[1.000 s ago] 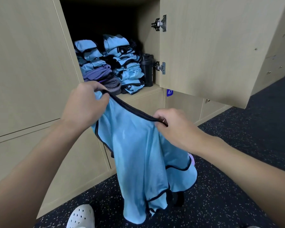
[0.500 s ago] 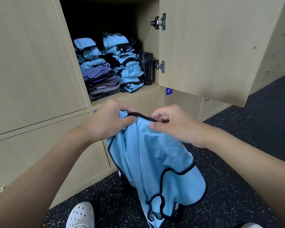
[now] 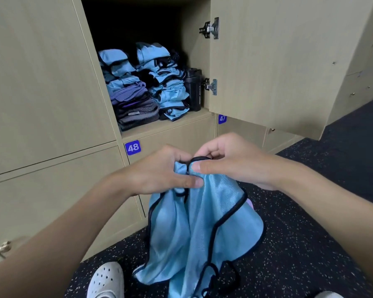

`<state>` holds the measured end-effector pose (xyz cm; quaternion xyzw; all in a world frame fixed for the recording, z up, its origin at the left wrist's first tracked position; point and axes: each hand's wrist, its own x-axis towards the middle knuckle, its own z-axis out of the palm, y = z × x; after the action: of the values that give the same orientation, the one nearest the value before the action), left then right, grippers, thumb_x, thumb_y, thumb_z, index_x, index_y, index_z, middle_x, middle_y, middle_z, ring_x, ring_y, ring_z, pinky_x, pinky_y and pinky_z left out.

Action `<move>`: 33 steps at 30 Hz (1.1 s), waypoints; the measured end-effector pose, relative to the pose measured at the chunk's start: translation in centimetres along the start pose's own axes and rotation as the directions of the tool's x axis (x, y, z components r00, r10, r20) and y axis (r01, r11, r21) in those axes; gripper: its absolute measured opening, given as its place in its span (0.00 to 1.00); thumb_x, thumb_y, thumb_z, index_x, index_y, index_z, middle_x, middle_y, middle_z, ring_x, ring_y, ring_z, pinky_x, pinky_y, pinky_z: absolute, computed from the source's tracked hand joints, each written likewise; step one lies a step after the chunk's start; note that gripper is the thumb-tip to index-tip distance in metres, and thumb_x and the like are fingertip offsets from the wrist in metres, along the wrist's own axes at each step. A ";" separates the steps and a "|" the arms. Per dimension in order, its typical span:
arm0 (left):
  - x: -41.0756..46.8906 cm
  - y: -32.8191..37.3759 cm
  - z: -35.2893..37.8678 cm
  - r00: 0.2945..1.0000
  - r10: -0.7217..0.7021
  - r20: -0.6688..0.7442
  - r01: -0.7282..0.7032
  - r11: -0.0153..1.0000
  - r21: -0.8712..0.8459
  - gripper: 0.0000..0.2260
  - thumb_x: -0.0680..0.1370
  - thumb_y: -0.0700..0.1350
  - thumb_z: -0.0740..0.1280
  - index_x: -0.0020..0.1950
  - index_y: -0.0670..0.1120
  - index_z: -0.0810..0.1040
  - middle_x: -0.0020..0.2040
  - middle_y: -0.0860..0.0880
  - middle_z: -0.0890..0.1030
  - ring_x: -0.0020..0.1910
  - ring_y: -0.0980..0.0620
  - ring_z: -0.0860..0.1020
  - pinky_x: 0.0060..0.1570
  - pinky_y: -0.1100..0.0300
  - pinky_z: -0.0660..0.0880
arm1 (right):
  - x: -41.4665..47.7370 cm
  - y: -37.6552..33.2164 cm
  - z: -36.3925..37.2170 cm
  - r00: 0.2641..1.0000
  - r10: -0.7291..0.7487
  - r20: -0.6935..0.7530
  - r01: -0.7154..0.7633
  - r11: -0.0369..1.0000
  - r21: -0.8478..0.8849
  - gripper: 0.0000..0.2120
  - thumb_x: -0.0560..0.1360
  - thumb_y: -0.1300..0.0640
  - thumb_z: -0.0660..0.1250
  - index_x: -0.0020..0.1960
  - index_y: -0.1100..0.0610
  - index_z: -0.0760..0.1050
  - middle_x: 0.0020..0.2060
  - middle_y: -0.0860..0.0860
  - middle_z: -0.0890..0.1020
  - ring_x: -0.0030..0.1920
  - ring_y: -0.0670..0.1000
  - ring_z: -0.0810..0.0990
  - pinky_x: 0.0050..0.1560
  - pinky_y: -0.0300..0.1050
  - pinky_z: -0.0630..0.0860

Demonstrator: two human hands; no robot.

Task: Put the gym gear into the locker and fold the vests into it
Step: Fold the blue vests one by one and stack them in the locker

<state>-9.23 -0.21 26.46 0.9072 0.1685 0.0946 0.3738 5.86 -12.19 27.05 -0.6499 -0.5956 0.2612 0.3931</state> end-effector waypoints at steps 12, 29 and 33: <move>-0.9 -1.9 -3.4 0.939 -0.129 -0.320 0.204 0.955 0.214 0.04 0.76 0.48 0.73 0.43 0.49 0.83 0.41 0.45 0.85 0.35 0.48 0.81 0.34 0.58 0.76 | -0.9 0.5 -2.4 0.999 0.028 -0.031 -0.027 0.999 0.037 0.05 0.77 0.59 0.70 0.53 0.54 0.81 0.49 0.49 0.85 0.52 0.51 0.83 0.61 0.51 0.76; -1.9 2.4 0.4 0.936 -0.041 -0.349 0.013 0.997 -0.082 0.13 0.66 0.54 0.79 0.39 0.45 0.83 0.37 0.45 0.83 0.31 0.56 0.74 0.32 0.63 0.70 | -0.5 -0.4 -0.9 0.984 0.142 -0.109 -0.080 0.895 0.440 0.15 0.78 0.70 0.63 0.64 0.64 0.76 0.51 0.59 0.85 0.52 0.53 0.85 0.52 0.42 0.82; -1.4 2.0 1.0 0.920 -0.100 -0.379 0.088 0.995 -0.049 0.08 0.69 0.48 0.79 0.38 0.46 0.83 0.34 0.47 0.81 0.27 0.55 0.72 0.29 0.62 0.69 | -0.5 -0.4 -0.7 0.973 0.130 -0.190 -0.049 0.923 0.381 0.10 0.78 0.67 0.66 0.59 0.62 0.79 0.46 0.57 0.86 0.46 0.51 0.86 0.46 0.40 0.82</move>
<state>-9.81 -2.68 27.12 0.8564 0.2797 0.2535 0.3523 6.14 -12.81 27.71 -0.6138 -0.4595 0.3168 0.5584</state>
